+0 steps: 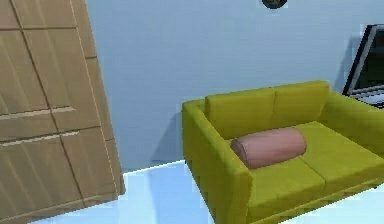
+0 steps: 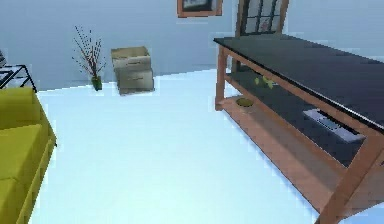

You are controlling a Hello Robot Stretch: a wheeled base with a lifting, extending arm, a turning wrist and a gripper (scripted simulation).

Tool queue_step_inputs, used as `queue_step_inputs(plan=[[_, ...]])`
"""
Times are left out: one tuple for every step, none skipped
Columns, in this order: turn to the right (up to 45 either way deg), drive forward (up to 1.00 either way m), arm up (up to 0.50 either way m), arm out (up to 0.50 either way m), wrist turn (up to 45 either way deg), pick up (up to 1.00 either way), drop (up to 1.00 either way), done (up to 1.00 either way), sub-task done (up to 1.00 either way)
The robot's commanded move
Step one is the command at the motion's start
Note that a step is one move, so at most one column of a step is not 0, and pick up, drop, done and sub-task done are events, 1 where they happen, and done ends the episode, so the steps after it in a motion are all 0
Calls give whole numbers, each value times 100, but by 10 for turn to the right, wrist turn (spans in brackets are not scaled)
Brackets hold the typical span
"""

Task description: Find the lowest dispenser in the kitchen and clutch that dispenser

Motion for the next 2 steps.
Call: queue_step_inputs(plan=[[0, 15, 0, 0, 0, 0, 0, 0, 0], [-450, 0, 0, 0, 0, 0, 0, 0, 0]])
